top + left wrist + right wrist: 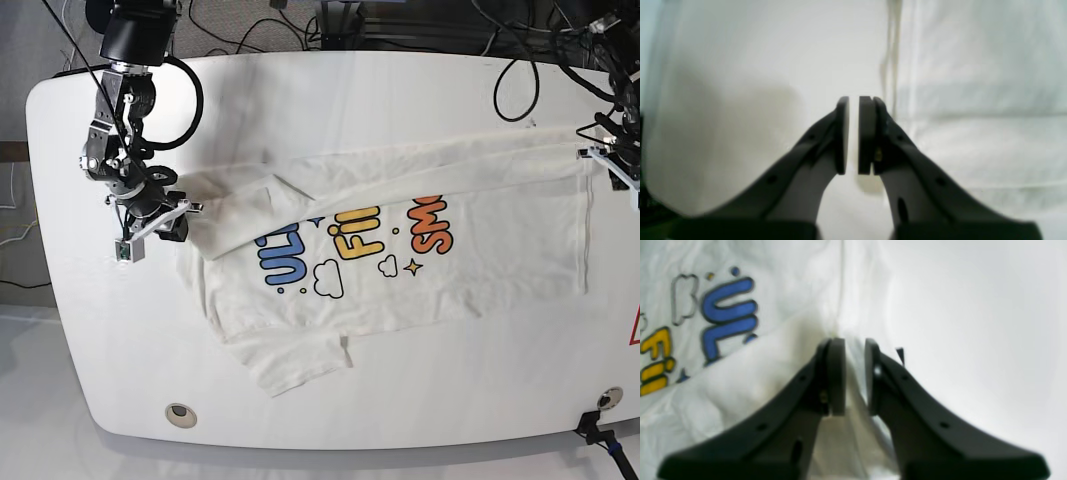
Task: Fold the T-shirt properly
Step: 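Fold the shoulder edge over the shirt body with both grippers, then lower the folded edge onto the shirt body with both grippers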
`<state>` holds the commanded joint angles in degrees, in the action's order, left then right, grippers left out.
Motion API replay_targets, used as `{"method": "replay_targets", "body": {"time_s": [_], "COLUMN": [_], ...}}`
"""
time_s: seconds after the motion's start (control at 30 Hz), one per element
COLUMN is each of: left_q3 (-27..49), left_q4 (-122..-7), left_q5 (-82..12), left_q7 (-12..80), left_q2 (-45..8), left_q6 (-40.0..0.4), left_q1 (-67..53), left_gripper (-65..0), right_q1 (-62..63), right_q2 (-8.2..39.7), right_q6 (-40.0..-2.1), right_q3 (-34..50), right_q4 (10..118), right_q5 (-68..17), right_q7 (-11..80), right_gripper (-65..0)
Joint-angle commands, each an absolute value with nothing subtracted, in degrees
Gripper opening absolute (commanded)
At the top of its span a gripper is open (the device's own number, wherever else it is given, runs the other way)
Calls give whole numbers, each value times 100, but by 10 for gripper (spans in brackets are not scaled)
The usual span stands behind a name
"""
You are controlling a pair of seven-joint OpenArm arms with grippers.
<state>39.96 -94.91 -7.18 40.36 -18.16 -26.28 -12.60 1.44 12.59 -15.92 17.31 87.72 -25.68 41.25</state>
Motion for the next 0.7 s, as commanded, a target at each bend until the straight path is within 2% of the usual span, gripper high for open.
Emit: {"method": "replay_targets", "body": {"time_s": [0.07,0.2,0.3,0.53,0.7], "left_q3": [3980,3908,3657,2768,2582], "left_q4": [-9457,-9371,-8932,-6432,-5454], "left_q5": [-789,-819,-957,-2063,-2677], "left_q7": [4091,4448,4574,4234,4189], "left_q2": [-1838,-1882,-1970,-2160,-2155], "left_q6": [-2639,-2657,-2746,-3332,-3850], "left_q1": [-1267,-1199,-1008,-287,32], "left_gripper": [-559,-384,-325,-349,-384], "right_q1": [161,137,141,140,117], "right_q2": [1250,1251,1245,1242,1244], "right_q6": [-1589,-1588,-1584,-1574,-1573], "right_q3": [1731,1736,1745,1772,1771], "right_q4": [8765,8778,8778,8771,8735], "right_q5": [-2556,-2548,-2539,-2540,-2545], "right_q7": [4162,4174,4182,4159,4184], "right_gripper": [-543,-546,-547,-551,-547]}}
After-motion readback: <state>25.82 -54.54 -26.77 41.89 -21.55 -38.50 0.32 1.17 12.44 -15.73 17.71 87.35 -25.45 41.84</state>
